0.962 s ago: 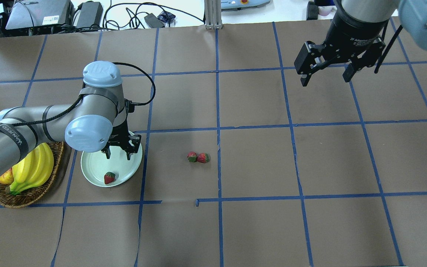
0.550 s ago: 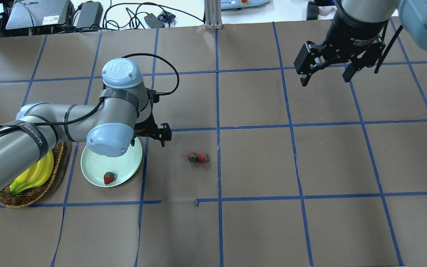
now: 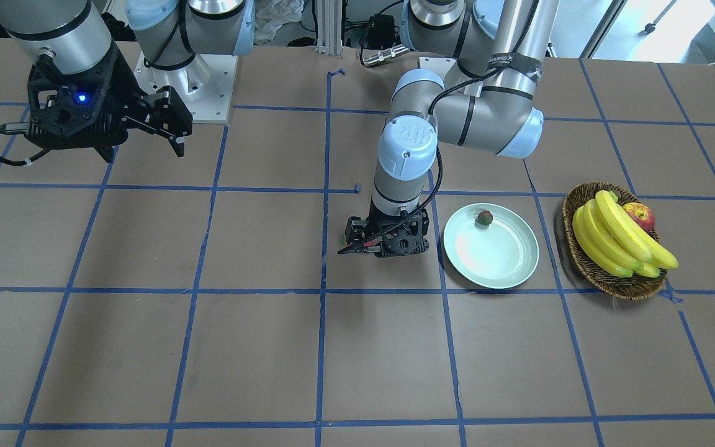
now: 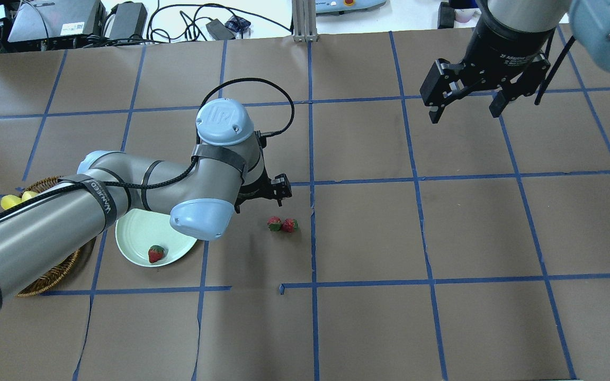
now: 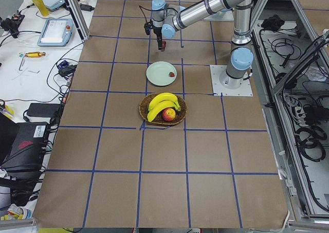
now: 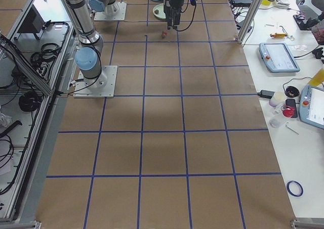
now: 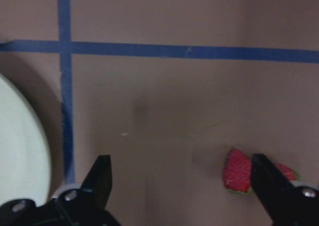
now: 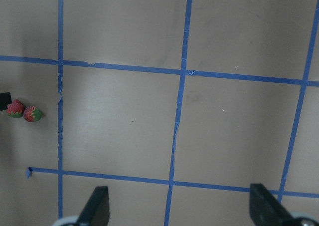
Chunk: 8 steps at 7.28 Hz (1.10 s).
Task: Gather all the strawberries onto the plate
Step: 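Reach the left gripper back to the strawberries and grasp one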
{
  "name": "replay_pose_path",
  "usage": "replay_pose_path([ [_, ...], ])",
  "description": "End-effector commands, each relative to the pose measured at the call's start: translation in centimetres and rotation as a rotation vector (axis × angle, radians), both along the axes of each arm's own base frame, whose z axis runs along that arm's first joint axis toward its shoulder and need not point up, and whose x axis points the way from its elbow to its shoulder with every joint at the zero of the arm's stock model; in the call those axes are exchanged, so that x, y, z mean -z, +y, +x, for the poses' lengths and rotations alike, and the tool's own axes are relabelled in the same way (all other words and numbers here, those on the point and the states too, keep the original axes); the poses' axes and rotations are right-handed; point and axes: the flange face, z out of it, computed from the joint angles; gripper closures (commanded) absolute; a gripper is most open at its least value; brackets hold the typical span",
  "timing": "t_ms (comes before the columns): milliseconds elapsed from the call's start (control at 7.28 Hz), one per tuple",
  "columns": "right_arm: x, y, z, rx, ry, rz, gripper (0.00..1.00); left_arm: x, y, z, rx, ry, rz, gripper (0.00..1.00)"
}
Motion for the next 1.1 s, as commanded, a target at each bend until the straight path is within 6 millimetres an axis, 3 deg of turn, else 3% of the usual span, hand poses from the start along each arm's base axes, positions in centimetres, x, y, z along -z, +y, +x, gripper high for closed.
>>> replay_pose_path([
  [0,0.1,0.0,0.1,0.0,0.0,0.001,0.0,0.2,0.5,-0.7,-0.327,-0.077,-0.042,0.0],
  [137,0.1,0.0,0.1,-0.002,0.0,0.001,0.0,0.5,1.4,-2.0,-0.501,-0.12,-0.076,0.0],
  [412,0.1,0.0,0.2,0.001,-0.001,0.001,0.0,1.8,2.6,-3.7,-0.652,-0.155,-0.096,0.0],
  [687,0.1,0.0,0.2,0.001,-0.001,0.003,0.0,2.4,2.9,-3.9,-0.671,-0.162,-0.091,0.0],
  [962,0.1,0.0,0.2,0.001,-0.001,0.001,0.0,2.7,2.6,-5.0,-0.754,-0.046,-0.083,0.0],
])
